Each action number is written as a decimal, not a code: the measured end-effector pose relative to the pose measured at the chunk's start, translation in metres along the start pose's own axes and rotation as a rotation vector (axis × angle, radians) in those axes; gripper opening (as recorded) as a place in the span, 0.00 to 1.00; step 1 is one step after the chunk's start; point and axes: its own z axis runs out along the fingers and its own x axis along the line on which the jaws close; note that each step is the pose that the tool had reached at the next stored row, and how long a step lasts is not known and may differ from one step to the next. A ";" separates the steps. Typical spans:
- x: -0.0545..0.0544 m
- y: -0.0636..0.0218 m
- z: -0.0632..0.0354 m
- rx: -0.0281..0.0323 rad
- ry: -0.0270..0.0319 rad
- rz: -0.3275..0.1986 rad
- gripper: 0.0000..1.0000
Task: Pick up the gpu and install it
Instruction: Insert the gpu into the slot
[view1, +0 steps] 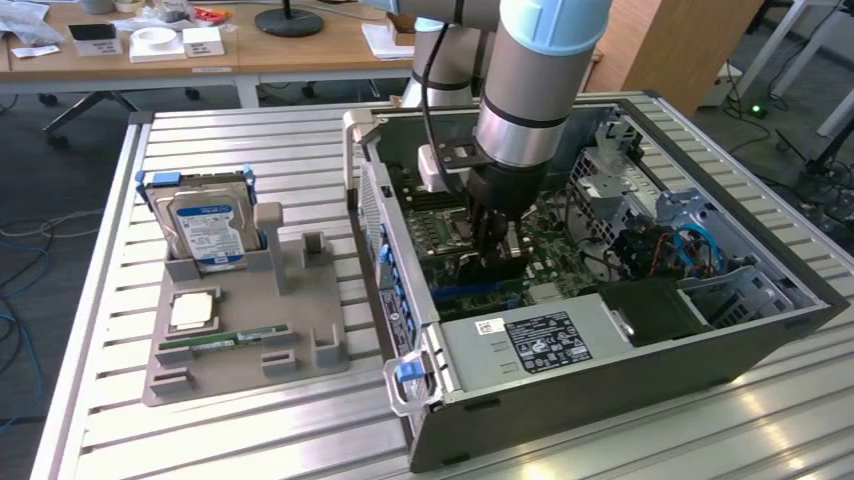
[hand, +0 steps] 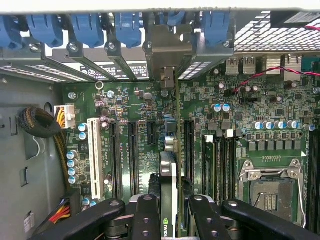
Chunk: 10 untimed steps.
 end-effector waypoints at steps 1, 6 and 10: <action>0.000 0.0000 0.0000 0.0000 0.0001 0.000 0.27; 0.000 0.0004 0.0008 -0.0001 0.0003 0.000 0.27; 0.000 0.0006 0.0016 -0.0002 0.0005 0.000 0.27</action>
